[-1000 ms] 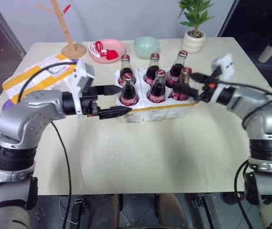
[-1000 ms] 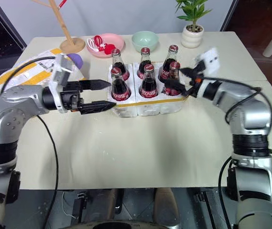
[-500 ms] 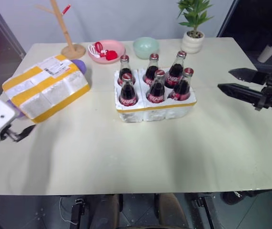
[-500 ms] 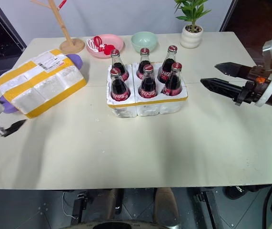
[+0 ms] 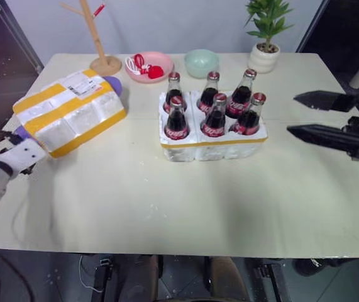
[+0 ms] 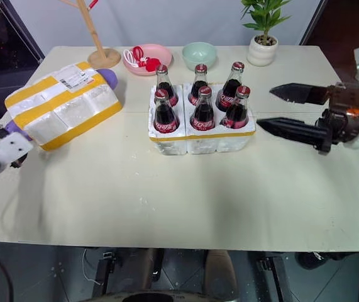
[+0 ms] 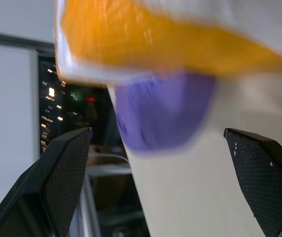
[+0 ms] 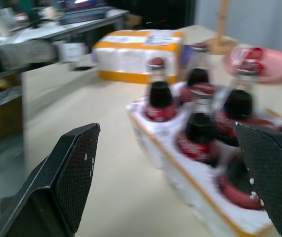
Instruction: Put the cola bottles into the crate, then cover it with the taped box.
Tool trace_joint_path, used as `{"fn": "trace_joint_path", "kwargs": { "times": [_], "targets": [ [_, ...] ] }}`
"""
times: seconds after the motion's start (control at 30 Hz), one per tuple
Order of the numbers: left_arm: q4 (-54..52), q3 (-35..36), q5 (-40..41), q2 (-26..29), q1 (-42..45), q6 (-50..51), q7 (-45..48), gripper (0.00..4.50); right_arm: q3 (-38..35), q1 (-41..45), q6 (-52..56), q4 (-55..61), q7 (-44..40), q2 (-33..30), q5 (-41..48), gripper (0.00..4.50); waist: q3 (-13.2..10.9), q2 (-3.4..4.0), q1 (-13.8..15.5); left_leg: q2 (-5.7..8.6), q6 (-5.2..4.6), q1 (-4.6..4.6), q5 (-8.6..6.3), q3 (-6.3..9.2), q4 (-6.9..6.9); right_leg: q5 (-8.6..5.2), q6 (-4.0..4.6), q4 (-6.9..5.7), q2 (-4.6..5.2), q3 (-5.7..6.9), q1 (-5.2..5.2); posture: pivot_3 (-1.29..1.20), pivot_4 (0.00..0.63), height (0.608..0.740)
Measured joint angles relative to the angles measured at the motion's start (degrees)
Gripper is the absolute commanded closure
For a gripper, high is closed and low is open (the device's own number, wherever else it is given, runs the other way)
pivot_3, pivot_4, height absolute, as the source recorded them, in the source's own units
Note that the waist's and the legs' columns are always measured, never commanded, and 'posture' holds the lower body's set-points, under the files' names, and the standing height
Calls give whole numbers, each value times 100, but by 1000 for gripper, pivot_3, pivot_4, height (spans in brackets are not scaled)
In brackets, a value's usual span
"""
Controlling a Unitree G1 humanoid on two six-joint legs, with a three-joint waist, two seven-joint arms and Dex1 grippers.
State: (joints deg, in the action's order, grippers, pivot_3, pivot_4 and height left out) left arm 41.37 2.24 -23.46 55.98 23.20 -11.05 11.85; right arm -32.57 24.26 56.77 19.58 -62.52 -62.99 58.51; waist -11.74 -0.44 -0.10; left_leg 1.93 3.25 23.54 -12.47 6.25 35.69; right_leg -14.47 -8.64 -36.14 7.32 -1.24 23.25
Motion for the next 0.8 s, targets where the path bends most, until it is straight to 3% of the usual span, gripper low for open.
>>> {"fn": "trace_joint_path", "kwargs": {
  "times": [0.23, 0.33, 0.53, 0.6, 0.8],
  "targets": [
    [1723, -778, -445, -225, 1127, -465, -456, 0, -495, -233, 257, 287, 15, -315, 548, 73, 4, -6, -74, 0, 0, -3, 0, 1, 2, 0, -1, -7, 0, 1, -1, 0, 150, 739],
    [2157, -935, -481, -268, 1426, -495, -487, 905, -654, -280, 290, 353, 51, -374, 698, 0, 6, -10, -72, 0, 0, -4, 0, 0, 3, 0, -1, -8, 0, 0, -3, 0, 150, 739],
    [2499, -1055, -477, -334, 1855, -492, -646, 3855, -705, -305, 272, 329, 240, -387, 748, 0, 10, -11, -46, 1, 0, -4, 0, 1, 10, 0, -2, -10, 1, 1, -6, 0, 150, 739],
    [2513, -1055, -467, -330, 1923, -462, -643, 4154, -709, -379, 223, 328, 262, -388, 694, 0, 11, -10, -37, 2, 0, -3, 0, 1, 13, 0, -2, -10, 1, 1, -8, 0, 150, 739],
    [2192, -1029, -365, -234, 1961, -545, -372, 4154, -846, -816, 69, 328, 195, -393, 441, 0, 9, -15, -37, 2, 0, 3, 0, 2, 21, 1, -4, -10, 1, 1, -8, 0, 150, 739]
  ]
}}
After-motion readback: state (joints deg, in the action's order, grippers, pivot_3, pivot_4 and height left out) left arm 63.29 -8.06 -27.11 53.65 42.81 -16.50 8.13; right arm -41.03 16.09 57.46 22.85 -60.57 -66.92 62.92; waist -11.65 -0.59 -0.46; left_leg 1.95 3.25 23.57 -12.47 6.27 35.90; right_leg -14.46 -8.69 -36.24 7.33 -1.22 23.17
